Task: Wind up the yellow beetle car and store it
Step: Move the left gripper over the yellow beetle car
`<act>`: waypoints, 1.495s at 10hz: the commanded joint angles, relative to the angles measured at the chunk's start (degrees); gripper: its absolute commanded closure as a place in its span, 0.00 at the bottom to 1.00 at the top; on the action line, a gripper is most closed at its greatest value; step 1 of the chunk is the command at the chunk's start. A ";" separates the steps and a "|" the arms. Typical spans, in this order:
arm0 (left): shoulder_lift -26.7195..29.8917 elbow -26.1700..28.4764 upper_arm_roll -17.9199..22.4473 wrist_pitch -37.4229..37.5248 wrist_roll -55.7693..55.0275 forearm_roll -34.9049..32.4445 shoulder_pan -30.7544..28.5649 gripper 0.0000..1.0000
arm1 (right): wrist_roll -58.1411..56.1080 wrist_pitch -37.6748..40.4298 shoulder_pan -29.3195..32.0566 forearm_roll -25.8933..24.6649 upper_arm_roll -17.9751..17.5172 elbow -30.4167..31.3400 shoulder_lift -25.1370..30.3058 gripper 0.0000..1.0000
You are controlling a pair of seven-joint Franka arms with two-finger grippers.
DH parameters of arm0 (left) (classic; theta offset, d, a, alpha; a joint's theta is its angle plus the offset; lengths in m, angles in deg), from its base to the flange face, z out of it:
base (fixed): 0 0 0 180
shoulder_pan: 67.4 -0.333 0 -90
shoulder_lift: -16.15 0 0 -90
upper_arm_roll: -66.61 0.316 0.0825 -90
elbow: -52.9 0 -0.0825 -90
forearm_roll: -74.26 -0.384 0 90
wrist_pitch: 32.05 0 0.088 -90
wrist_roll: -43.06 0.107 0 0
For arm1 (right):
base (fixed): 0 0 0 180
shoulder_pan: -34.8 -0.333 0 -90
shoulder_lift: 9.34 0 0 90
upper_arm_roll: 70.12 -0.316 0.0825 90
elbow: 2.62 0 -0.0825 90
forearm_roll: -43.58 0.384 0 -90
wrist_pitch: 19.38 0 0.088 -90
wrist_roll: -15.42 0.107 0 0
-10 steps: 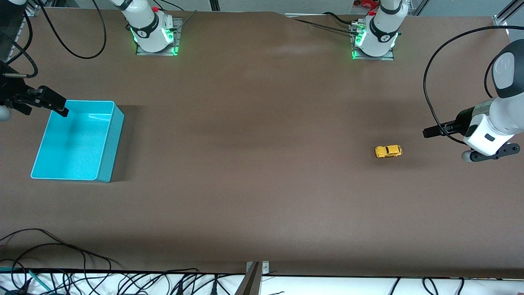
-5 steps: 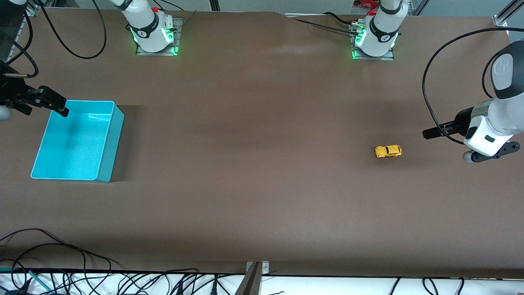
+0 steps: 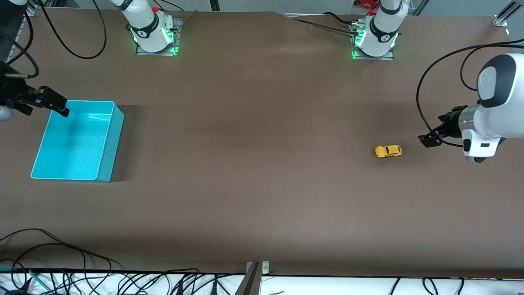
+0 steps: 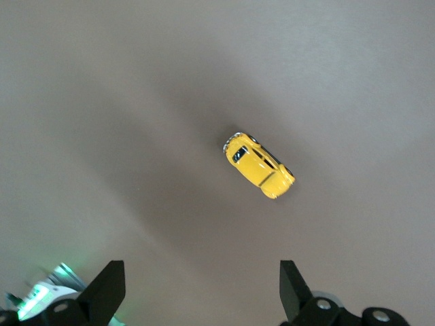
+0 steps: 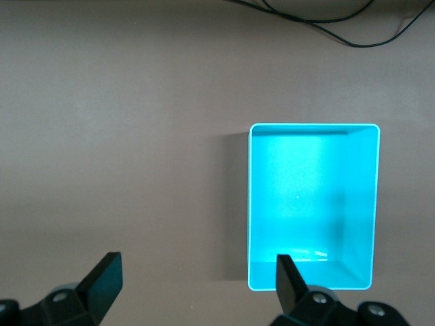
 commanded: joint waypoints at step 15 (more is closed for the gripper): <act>-8.39 19.02 -1.84 -36.48 -42.71 1.71 0.74 0.00 | -0.65 1.10 -0.08 -0.59 -0.26 -1.01 -0.77 0.00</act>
